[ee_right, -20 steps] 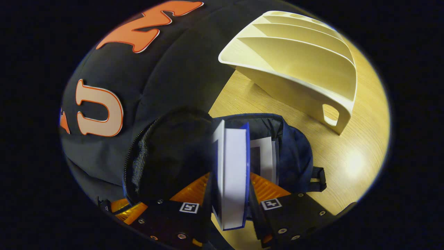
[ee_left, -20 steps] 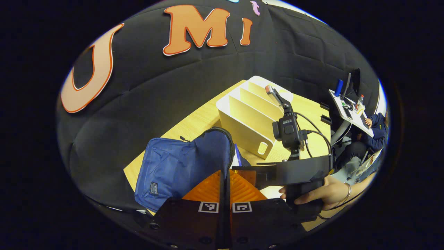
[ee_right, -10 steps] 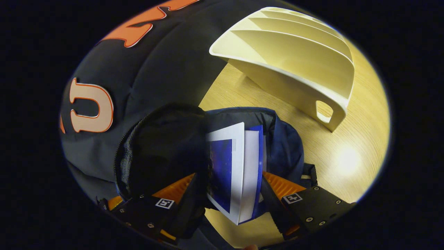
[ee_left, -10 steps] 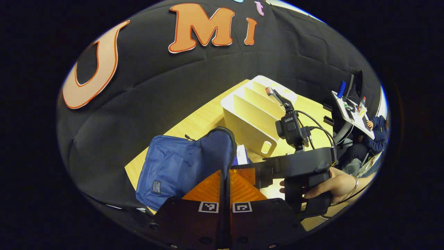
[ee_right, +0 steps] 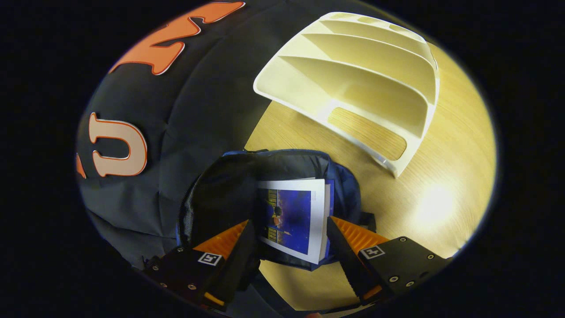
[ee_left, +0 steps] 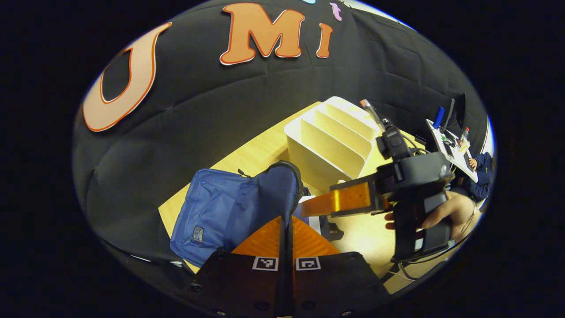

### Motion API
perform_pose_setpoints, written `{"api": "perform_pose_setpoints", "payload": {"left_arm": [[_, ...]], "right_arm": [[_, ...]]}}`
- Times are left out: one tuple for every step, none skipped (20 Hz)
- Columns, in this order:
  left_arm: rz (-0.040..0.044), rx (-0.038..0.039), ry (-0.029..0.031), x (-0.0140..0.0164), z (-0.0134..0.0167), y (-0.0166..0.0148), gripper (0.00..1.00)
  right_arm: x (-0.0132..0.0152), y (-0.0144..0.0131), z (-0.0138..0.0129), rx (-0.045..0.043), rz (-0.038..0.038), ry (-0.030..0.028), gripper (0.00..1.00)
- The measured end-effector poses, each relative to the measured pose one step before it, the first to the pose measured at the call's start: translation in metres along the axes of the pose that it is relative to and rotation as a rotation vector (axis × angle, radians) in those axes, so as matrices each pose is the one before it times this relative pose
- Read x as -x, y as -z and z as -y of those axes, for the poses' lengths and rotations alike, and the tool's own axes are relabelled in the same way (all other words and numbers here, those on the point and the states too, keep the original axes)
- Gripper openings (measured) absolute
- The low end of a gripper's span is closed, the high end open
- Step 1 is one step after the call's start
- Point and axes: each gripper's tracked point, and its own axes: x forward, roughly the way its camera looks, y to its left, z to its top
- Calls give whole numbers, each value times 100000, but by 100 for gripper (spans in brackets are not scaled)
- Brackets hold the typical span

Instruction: Open the schoolbag, grab two books from the bookshelf and put them into the schoolbag.

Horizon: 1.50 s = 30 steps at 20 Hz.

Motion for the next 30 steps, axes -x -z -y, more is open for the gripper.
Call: {"api": "perform_pose_setpoints", "payload": {"left_arm": [[101,1875,-240,-35,104,155,0],[62,1547,49,-448,209,22,0],[-123,1392,-111,-200,217,105,0],[198,1272,-598,-227,186,24,0],[52,1498,-851,-200,144,-12,1],[-550,1559,-1342,-245,184,157,1],[-906,1764,-1227,-269,176,26,1],[-581,1803,-1464,-343,252,146,1],[-516,1478,-1338,-292,224,199,1],[-607,1444,-1529,-198,423,141,2],[-899,1513,-1054,-215,479,313,3],[-1567,1422,-890,-526,400,469,3],[-932,1827,-634,-284,508,312,5],[-1363,2211,-526,-268,640,548,7],[-1182,2357,-584,-342,551,492,13],[-882,1918,-1041,-481,404,370,16],[-1263,2020,-950,-424,424,427,19],[-1109,1933,-937,-280,439,369,23],[-539,1870,-272,-135,495,326,33],[122,1806,-306,-51,411,210,45],[655,2379,-331,-93,390,-95,63],[387,2284,-836,-264,550,10,81],[426,1767,-573,377,647,-109,99],[1030,1518,-1137,-306,493,-253,100],[1390,1079,-1275,-18,587,-363,100],[2224,1016,-1281,330,782,-731,100],[1986,571,192,461,1036,-697,99],[1591,-149,515,514,1187,-490,99],[2438,-664,-940,482,832,-705,99],[3081,-980,-1175,619,716,-1024,99]], "right_arm": [[839,-560,541,1818,328,951,97],[925,-437,390,1424,29,114,97],[915,-323,331,1049,-709,-588,97],[1035,-289,479,1348,-873,-414,97],[958,-262,520,1837,-627,-356,97],[945,-340,624,1814,-589,140,97],[836,-417,695,1714,-587,-181,97],[793,-316,717,1572,-1083,114,97],[810,-325,707,1496,-1107,224,97],[830,-456,859,1583,-837,141,97],[711,-357,882,1450,-914,333,97],[684,-432,841,1516,-904,270,97],[633,-462,1013,1528,-625,820,97],[526,-444,969,1557,-766,747,97],[498,-432,822,1043,-799,191,97],[532,-534,805,585,-889,112,97],[371,-448,549,753,-581,-39,97],[403,-401,821,891,-453,448,97],[225,-404,679,963,-165,312,98],[297,-436,818,409,305,635,97],[300,-416,640,496,-62,517,98],[312,-283,632,926,-366,353,97],[232,-85,578,1208,-777,510,97],[273,-315,396,1553,-356,-30,97],[343,-253,205,1624,-258,-308,98],[430,-328,151,1921,287,-739,98],[596,-609,-66,2322,1139,-816,97],[703,-836,-79,2930,1626,-448,98],[732,-1139,-42,3980,2423,-72,97],[833,-1119,-10,4689,3468,457,97]]}}
